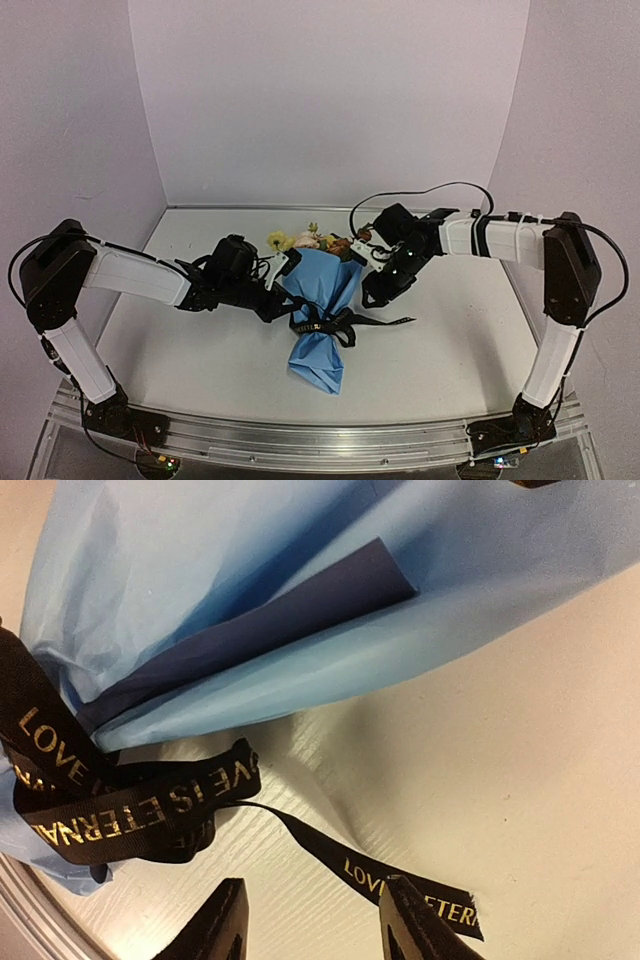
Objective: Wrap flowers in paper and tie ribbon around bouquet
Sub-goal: Adjust the half-tied ribbon on the folded bouquet.
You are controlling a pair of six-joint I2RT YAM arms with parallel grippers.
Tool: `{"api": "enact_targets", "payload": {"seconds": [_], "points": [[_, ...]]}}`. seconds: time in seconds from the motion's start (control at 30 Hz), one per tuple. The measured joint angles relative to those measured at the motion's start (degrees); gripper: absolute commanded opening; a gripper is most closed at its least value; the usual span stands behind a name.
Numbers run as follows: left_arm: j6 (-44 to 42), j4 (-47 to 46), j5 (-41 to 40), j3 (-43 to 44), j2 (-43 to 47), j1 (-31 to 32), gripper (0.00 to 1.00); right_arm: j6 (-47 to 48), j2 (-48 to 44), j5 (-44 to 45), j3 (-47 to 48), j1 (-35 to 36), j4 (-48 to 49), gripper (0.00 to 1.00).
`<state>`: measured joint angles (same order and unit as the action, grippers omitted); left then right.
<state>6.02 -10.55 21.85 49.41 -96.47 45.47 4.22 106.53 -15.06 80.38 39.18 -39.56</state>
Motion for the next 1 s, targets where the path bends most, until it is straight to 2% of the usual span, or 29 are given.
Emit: {"api": "enact_targets", "payload": {"seconds": [0.1, 0.2, 0.33, 0.5, 0.77, 1.0], "points": [[0.0, 0.0, 0.0, 0.0, 0.0, 0.0, 0.00, -0.4, -1.3, -1.7, -2.7, 0.0, 2.1, 0.43], [0.0, 0.0, 0.0, 0.0, 0.0, 0.0, 0.00, -0.6, -4.9, -3.6, -9.7, 0.4, 6.7, 0.43], [0.0, 0.0, 0.0, 0.0, -0.3, 0.0, 0.00, -0.6, -9.2, -5.0, -20.4, 1.7, 15.9, 0.43], [0.0, 0.0, 0.0, 0.1, -0.4, 0.0, 0.00, 0.4, -10.0, -4.9, -30.4, 4.2, 29.7, 0.48], [0.0, 0.0, 0.0, 0.1, -0.4, 0.0, 0.00, 4.1, -10.0, -1.0, -34.6, 9.6, 43.5, 0.48], [0.0, 0.0, 0.0, 0.1, -0.4, 0.0, 0.00, 6.2, -10.0, 0.8, -35.4, 12.0, 47.9, 0.46]]}}
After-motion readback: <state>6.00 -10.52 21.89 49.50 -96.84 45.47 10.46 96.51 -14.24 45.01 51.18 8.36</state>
